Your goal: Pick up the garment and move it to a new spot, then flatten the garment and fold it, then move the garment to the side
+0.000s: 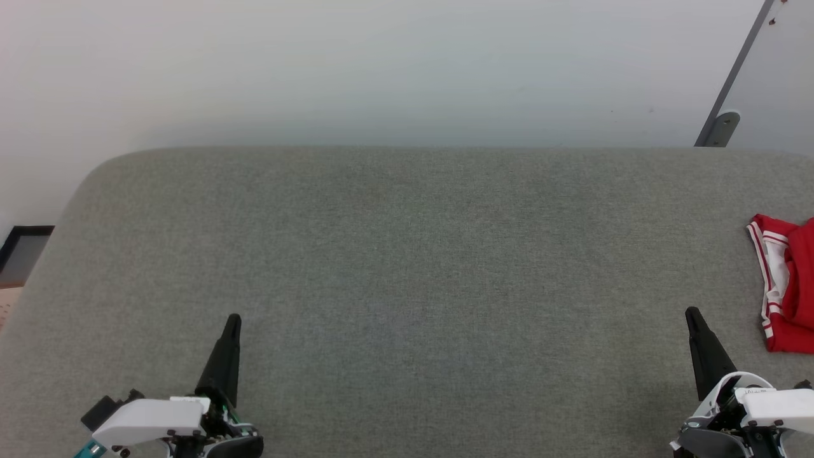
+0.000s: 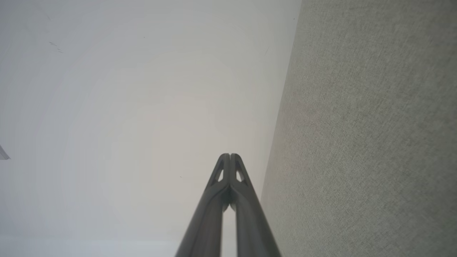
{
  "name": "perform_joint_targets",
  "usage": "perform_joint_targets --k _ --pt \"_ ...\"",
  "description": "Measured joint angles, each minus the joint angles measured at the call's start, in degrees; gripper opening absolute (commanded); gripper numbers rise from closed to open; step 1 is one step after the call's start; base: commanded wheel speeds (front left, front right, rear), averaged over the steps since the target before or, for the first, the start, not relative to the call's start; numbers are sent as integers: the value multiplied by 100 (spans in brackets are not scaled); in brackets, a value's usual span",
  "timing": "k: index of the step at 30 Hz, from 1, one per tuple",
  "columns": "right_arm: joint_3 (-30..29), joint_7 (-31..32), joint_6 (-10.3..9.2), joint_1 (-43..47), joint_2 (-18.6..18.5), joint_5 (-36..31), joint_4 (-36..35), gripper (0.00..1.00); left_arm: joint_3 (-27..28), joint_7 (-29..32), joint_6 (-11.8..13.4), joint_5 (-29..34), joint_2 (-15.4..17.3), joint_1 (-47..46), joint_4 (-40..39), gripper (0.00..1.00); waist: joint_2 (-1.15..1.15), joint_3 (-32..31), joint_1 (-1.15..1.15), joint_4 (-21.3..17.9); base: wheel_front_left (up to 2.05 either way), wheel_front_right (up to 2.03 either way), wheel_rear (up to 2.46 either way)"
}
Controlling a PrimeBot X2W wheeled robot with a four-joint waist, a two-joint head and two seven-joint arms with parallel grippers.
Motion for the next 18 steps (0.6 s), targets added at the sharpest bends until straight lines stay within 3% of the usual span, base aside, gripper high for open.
perform_joint_targets --k 18 --pt "1 0 0 0 0 0 0 0 -1 0 0 0 0 -1 0 0 0 0 0 0 0 0 0"
